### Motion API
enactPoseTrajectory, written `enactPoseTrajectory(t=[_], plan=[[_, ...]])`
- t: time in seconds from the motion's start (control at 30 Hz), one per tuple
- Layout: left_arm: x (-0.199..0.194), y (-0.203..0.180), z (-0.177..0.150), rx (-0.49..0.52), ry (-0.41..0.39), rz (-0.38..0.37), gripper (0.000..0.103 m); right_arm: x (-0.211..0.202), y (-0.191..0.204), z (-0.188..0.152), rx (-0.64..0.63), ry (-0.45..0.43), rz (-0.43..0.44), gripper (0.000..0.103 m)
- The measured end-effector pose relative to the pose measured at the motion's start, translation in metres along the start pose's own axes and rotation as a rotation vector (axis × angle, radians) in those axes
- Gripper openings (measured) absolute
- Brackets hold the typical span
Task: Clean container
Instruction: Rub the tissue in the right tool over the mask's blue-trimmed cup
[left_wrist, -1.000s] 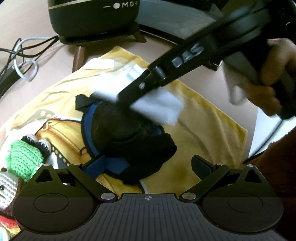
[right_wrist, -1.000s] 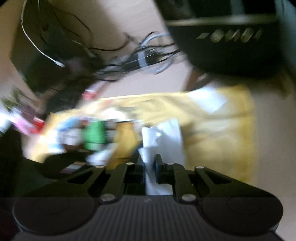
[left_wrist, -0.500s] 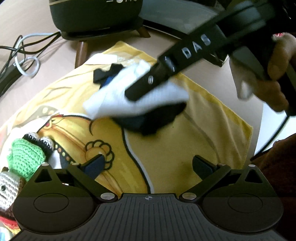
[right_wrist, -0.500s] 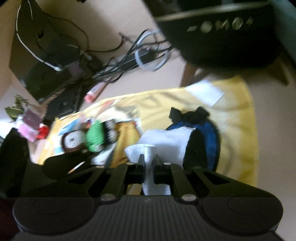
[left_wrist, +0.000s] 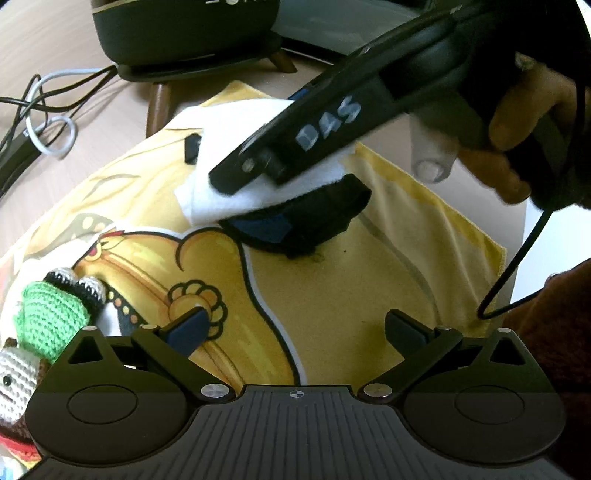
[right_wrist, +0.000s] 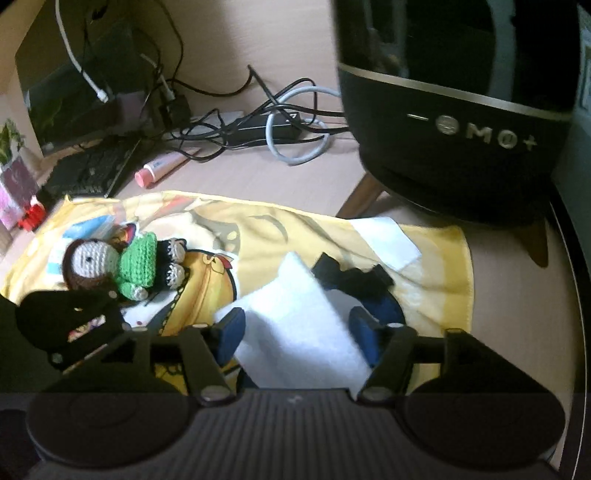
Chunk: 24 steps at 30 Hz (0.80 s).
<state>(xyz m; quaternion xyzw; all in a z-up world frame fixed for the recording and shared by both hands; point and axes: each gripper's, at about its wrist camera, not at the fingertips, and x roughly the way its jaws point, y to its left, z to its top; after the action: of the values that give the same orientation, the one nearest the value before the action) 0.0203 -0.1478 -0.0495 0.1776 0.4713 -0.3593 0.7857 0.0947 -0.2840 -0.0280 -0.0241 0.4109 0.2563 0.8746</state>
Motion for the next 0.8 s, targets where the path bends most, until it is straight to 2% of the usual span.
enactPoseTrajectory(t=[0.07, 0.1, 0.13, 0.2, 0.3, 0.43, 0.6, 0.67, 0.73, 0.8], plan=[[0.0, 0.0, 0.0, 0.001, 0.001, 0.002, 0.103, 0.004, 0.006, -0.001, -0.026, -0.01, -0.018, 0.063], [0.0, 0.0, 0.0, 0.002, 0.002, 0.002, 0.103, 0.004, 0.007, 0.0, -0.04, -0.019, -0.029, 0.05], [0.0, 0.0, 0.0, 0.002, 0.003, 0.003, 0.103, 0.004, 0.008, 0.0, -0.052, -0.028, -0.038, 0.032], [0.0, 0.0, 0.001, 0.001, 0.007, 0.002, 0.103, 0.001, 0.002, 0.003, -0.03, -0.032, -0.012, 0.017], [-0.003, 0.002, 0.004, 0.007, -0.004, 0.001, 0.103, -0.005, -0.018, 0.005, 0.041, -0.037, -0.014, 0.017], [-0.012, 0.005, 0.016, 0.027, -0.054, 0.002, 0.103, -0.017, -0.053, -0.003, 0.15, -0.06, -0.102, 0.017], [-0.01, 0.007, 0.037, 0.123, -0.087, 0.009, 0.103, -0.036, -0.089, -0.028, 0.342, -0.077, -0.091, 0.018], [-0.001, 0.006, 0.044, 0.159, -0.08, 0.038, 0.103, -0.044, -0.095, -0.035, 0.364, -0.086, -0.147, 0.019], [0.006, 0.003, 0.048, 0.179, -0.068, 0.099, 0.103, -0.053, -0.098, -0.04, 0.373, -0.104, -0.198, 0.02], [0.006, 0.001, 0.05, 0.184, -0.061, 0.077, 0.103, -0.066, -0.101, -0.045, 0.402, -0.136, -0.228, 0.02]])
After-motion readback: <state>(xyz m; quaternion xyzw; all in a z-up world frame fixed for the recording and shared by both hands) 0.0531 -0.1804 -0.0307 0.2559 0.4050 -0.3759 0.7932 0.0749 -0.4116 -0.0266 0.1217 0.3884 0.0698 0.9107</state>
